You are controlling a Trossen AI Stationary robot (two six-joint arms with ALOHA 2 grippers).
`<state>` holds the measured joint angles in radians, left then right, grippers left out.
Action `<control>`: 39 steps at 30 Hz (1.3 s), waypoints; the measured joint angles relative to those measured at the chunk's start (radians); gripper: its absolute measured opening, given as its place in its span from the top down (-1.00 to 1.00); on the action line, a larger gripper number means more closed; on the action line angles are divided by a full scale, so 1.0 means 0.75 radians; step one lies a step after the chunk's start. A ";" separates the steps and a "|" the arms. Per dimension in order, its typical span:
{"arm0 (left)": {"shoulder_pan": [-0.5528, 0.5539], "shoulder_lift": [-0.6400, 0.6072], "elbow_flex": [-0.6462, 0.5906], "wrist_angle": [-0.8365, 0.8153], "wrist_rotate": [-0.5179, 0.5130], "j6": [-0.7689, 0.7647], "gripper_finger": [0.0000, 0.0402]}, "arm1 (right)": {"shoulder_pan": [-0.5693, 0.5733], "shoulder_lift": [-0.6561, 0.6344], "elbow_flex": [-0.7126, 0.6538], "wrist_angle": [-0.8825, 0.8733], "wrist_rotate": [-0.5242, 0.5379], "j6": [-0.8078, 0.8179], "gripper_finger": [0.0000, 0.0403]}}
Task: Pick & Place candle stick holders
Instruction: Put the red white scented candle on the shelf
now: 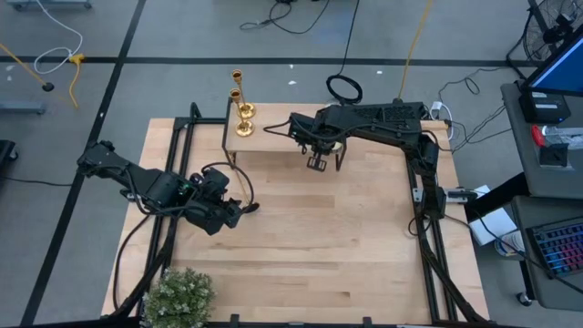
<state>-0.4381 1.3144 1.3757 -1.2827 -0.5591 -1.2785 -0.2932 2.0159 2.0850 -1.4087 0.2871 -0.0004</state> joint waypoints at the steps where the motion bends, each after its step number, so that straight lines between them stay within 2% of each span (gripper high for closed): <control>1: 0.000 0.000 0.000 0.000 0.000 -0.001 -0.36 | 0.000 0.000 0.000 -0.004 0.000 0.000 1.00; 17: 0.000 0.000 0.000 0.000 -0.001 -0.002 -0.36 | 0.003 0.000 0.002 0.055 -0.001 -0.002 1.00; 23: 0.008 0.000 0.000 0.001 0.002 0.016 -0.36 | -0.012 -0.004 0.105 0.152 -0.005 -0.052 1.00; 29: 0.040 0.000 0.000 0.001 0.020 0.038 -0.36 | -0.095 -0.005 0.193 0.227 -0.008 -0.030 1.00; 33: 0.064 0.000 0.000 0.004 0.041 0.056 -0.36 | -0.189 -0.002 0.195 0.248 -0.105 0.020 1.00; 39: 0.093 0.000 0.000 0.006 0.057 0.068 -0.36 | -0.305 0.025 0.195 0.301 -0.147 0.037 1.00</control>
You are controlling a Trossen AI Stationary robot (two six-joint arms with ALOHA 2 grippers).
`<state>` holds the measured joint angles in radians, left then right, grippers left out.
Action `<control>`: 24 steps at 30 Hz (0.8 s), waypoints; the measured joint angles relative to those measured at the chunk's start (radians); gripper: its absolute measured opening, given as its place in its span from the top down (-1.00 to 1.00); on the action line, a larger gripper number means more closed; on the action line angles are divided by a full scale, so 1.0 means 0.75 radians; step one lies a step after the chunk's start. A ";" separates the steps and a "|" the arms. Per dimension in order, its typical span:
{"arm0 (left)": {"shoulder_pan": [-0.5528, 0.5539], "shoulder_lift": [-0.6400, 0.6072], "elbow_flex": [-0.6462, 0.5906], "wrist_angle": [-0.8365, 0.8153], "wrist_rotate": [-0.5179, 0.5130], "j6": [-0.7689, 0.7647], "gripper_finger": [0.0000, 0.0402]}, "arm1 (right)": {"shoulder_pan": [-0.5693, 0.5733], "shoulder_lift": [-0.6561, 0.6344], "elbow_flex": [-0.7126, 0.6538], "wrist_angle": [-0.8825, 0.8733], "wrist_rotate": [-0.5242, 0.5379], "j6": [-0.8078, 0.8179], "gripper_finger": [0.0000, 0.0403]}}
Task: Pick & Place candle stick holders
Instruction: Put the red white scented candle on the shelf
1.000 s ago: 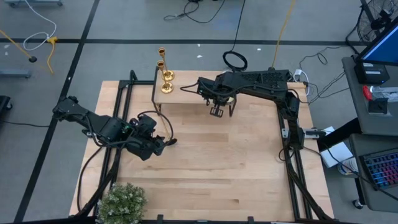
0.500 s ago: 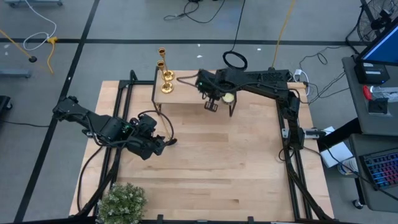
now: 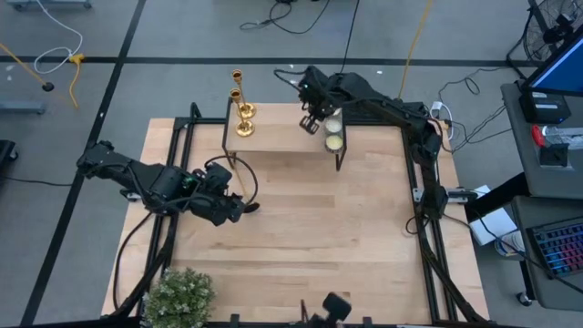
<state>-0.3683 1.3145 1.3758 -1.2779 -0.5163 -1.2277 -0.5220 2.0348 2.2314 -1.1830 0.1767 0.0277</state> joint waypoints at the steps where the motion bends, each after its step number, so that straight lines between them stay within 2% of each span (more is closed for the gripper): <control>1: 0.004 0.000 -0.001 0.000 0.008 0.001 -0.36 | -0.014 0.000 0.000 0.013 -0.003 0.007 1.00; 7: 0.010 0.000 0.000 0.001 0.032 -0.003 -0.36 | -0.076 -0.004 0.001 0.066 -0.063 0.042 1.00; 16: 0.010 0.000 -0.001 0.000 0.038 0.002 -0.36 | -0.094 -0.004 0.001 0.068 -0.065 0.047 1.00; 24: 0.011 0.000 0.000 -0.001 0.039 0.020 -0.36 | -0.093 0.076 0.001 0.009 -0.058 0.077 1.00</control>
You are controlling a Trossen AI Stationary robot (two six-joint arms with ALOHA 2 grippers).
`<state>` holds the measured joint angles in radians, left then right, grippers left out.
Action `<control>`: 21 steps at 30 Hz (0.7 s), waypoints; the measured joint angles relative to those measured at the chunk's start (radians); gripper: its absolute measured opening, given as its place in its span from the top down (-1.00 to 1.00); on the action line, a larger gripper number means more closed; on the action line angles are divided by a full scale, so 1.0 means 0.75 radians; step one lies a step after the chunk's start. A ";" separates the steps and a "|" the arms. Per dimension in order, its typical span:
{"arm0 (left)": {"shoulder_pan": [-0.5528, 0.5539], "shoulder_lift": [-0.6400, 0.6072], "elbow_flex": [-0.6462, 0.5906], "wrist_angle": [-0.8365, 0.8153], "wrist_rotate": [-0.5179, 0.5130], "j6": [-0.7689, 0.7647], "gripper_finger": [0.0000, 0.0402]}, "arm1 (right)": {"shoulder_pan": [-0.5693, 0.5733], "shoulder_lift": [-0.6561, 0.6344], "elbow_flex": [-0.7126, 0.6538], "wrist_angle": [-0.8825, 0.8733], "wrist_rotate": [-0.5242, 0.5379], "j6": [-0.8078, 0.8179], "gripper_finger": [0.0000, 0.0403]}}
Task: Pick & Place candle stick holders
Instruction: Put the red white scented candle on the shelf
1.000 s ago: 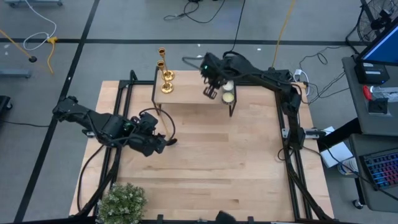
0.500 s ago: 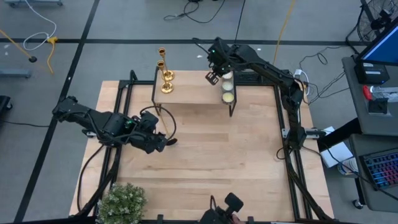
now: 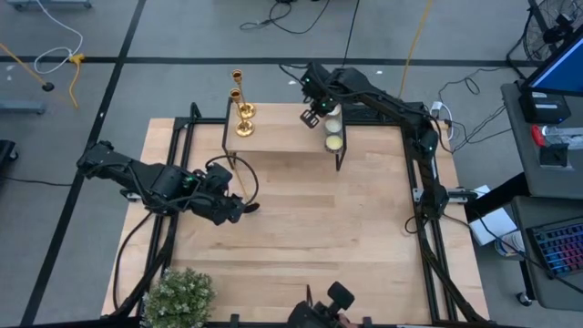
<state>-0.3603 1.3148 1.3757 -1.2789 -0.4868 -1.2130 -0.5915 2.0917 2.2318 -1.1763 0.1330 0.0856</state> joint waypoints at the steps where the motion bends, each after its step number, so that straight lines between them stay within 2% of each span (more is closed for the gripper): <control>1: 0.000 0.000 0.000 0.000 0.001 0.000 -0.36 | 0.003 0.003 0.000 0.000 0.001 0.000 1.00; 6: 0.000 0.000 0.000 -0.003 0.024 0.001 -0.36 | 0.009 0.001 0.000 0.041 0.004 0.000 1.00; 11: 0.000 0.000 0.000 -0.004 0.025 0.009 -0.36 | 0.001 0.002 0.000 0.023 0.065 -0.006 1.00; 21: 0.000 0.000 0.000 -0.004 0.024 0.036 -0.36 | -0.016 0.002 0.000 -0.019 0.071 -0.025 1.00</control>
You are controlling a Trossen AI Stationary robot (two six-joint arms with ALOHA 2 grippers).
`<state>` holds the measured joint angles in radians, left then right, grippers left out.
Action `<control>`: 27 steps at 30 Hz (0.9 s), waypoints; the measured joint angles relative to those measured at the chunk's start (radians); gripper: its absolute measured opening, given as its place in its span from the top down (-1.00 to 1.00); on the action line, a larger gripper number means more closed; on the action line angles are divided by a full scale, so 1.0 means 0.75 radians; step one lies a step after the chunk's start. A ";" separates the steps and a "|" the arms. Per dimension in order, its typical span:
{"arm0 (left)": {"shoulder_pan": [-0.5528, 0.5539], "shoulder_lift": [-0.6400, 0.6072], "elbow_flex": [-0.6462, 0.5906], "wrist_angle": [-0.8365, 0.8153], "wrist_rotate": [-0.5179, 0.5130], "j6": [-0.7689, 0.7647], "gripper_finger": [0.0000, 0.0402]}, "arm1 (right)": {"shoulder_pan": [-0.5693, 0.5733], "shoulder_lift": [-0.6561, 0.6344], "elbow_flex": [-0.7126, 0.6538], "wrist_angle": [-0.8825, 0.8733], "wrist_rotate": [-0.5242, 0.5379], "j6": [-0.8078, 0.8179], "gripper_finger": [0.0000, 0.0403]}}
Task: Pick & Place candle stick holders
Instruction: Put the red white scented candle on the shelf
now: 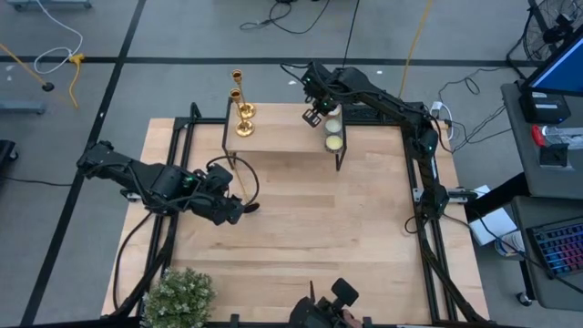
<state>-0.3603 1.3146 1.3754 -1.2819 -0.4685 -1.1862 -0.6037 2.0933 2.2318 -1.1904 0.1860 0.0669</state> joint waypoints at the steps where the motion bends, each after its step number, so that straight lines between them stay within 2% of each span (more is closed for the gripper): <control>1: 0.000 0.000 0.000 0.000 0.000 0.000 -0.36 | 0.000 0.000 0.000 0.000 0.000 0.000 1.00; 27: 0.000 0.000 0.000 -0.001 -0.002 0.018 -0.36 | 0.017 0.000 -0.024 -0.010 0.030 -0.032 1.00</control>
<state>-0.3603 1.3148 1.3754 -1.2823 -0.4702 -1.1725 -0.5908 2.0933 2.2135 -1.1981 0.2085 0.0426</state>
